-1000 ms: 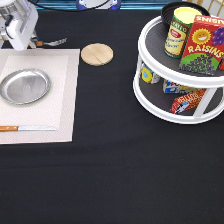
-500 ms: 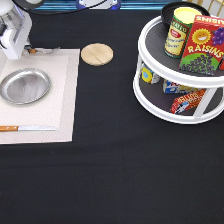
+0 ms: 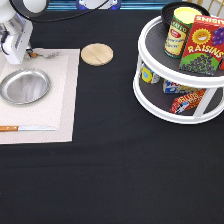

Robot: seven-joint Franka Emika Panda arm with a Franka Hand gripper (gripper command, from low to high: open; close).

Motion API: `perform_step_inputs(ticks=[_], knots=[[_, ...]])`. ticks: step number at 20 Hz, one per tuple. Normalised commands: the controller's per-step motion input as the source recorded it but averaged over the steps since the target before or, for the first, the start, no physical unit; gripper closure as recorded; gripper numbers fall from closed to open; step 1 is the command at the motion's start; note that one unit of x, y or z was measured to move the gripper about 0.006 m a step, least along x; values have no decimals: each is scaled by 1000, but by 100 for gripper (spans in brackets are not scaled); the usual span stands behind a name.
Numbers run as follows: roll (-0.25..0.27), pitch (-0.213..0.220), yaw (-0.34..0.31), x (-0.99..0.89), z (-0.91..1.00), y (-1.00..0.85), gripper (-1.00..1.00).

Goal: Arrange plate and fork

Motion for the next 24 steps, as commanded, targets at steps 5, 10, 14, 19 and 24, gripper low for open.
perform_step_inputs(ticks=[5,10,14,19,24], knots=[[-93,44,17,165,43,22,100],[-88,0,138,79,7,20,100],[-104,0,150,126,50,99,100],[-121,0,116,14,13,218,100],[-94,0,113,-9,49,198,100]])
